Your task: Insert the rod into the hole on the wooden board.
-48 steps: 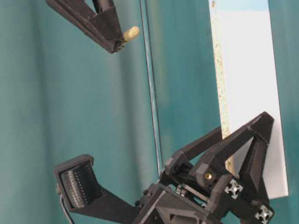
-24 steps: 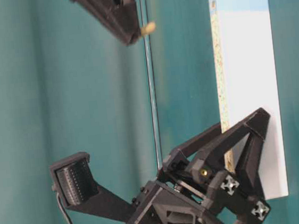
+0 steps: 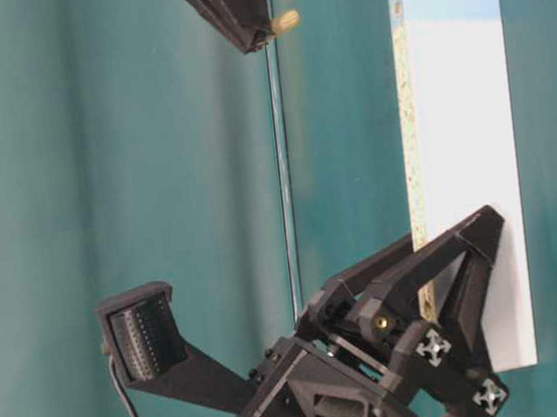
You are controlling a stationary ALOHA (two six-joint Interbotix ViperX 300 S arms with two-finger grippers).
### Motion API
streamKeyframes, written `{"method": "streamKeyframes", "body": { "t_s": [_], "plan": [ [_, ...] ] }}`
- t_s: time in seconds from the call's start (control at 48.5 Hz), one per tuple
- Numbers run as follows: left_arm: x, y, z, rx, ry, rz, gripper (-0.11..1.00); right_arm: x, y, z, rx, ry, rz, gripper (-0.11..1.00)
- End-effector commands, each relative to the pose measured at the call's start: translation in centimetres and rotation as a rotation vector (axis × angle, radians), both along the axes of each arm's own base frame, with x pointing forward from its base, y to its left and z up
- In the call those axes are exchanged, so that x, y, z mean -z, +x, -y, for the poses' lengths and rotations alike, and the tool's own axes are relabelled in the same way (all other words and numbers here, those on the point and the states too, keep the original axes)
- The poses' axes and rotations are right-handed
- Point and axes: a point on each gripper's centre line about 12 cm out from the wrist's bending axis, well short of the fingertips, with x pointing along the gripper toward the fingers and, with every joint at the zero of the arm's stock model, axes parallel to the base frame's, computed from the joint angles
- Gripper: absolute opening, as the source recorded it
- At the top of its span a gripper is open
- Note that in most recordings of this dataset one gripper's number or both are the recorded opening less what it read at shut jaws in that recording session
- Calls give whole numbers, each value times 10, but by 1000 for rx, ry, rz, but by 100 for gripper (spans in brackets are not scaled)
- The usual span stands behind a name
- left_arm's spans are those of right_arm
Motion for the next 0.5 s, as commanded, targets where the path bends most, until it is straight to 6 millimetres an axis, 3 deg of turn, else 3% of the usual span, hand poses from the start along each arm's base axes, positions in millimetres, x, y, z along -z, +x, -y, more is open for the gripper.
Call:
{"method": "streamKeyframes", "body": {
  "t_s": [0.0, 0.31, 0.475],
  "plan": [
    [-15, 6, 3, 11, 3, 43, 50, -5, 0, 1, 4, 0, 25, 10],
    [-14, 6, 4, 13, 3, 37, 46, 2, 2, 1, 4, -1, 4, 10],
    [-13, 4, 4, 16, 5, 32, 31, 5, 4, 1, 2, 1, 8, 10]
  ]
}}
